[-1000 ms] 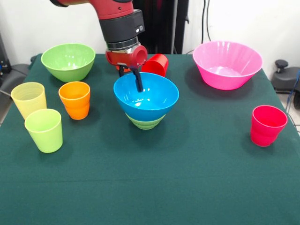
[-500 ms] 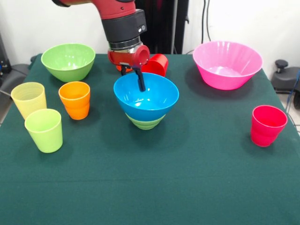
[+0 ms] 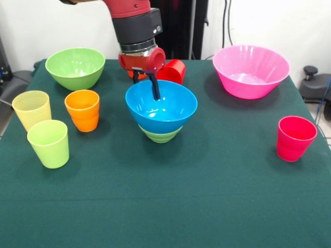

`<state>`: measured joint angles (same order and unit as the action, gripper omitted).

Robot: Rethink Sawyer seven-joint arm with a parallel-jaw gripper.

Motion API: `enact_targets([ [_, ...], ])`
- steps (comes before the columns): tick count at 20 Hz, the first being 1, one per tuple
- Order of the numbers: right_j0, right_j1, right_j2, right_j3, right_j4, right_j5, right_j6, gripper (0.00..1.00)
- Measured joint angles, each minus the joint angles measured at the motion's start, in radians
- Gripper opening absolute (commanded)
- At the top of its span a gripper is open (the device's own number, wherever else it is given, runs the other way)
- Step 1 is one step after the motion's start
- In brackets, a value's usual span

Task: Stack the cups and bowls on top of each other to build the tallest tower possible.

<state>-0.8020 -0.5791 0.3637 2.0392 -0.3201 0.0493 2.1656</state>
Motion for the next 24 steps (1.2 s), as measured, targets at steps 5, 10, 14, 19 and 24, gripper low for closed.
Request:
enact_targets([
  [5, 0.0, -0.022, 0.0, 0.0, 0.007, 0.015, 0.0, 1.0],
  [10, 0.0, -0.049, 0.0, 0.0, 0.017, 0.015, 0.0, 1.0],
  [14, 0.0, -0.058, 0.0, 0.0, 0.026, 0.015, 0.0, 1.0],
  [19, 0.0, -0.073, 0.0, 0.001, 0.044, 0.018, 0.0, 1.0],
  [24, 0.0, -0.096, 0.003, 0.001, 0.07, 0.055, 0.0, 1.0],
])
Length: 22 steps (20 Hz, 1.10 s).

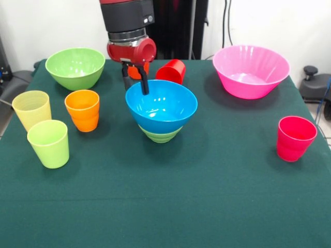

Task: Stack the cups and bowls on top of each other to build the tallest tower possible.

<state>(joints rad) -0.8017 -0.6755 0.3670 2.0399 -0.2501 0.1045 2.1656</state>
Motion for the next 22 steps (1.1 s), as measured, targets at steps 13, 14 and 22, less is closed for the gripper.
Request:
enact_targets([
  [13, -0.005, -0.076, 0.011, 0.0, 0.06, 0.17, 0.0, 1.0],
  [14, -0.005, -0.077, 0.011, 0.0, 0.061, 0.174, 0.0, 1.0],
  [22, -0.006, -0.096, 0.014, 0.001, 0.072, 0.213, 0.0, 1.0],
])
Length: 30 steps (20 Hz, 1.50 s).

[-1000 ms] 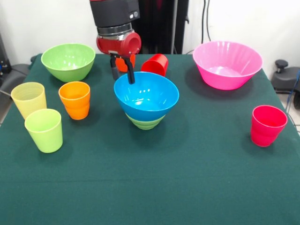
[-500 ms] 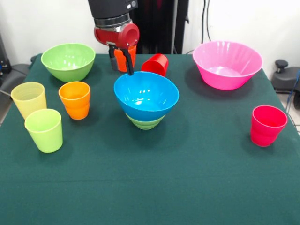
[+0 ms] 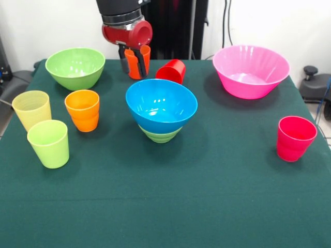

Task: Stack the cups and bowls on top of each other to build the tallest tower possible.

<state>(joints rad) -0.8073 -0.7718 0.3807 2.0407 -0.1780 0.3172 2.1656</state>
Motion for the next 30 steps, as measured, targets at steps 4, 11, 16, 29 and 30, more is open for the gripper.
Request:
enact_targets([
  [4, 0.0, -0.012, 0.004, 0.0, 0.026, 0.025, 0.0, 1.0],
  [11, 0.019, -0.034, 0.004, -0.011, 0.059, 0.083, 0.0, 1.0],
  [16, 0.036, -0.044, 0.004, -0.026, 0.077, 0.109, 0.0, 1.0],
  [29, 0.143, -0.044, 0.004, -0.076, 0.119, 0.141, 0.0, 1.0],
  [30, 0.155, -0.044, 0.004, -0.082, 0.121, 0.141, 0.0, 1.0],
])
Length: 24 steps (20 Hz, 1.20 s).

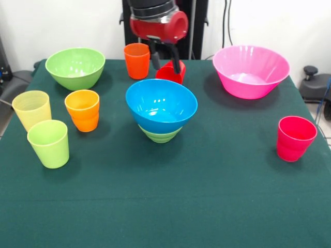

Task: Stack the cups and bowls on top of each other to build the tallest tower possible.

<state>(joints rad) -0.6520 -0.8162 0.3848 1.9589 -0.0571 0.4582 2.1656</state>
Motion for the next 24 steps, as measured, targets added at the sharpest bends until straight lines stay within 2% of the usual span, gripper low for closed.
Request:
enact_targets([
  [8, 0.119, 0.011, -0.039, -0.059, 0.013, 0.015, 0.0, 1.0],
  [12, 0.19, 0.01, -0.089, -0.095, 0.028, 0.03, 0.003, 1.0],
  [18, 0.261, 0.011, -0.155, -0.127, 0.056, 0.03, 0.023, 1.0],
  [24, 0.3, 0.013, -0.218, -0.152, 0.087, 0.03, 0.04, 1.0],
])
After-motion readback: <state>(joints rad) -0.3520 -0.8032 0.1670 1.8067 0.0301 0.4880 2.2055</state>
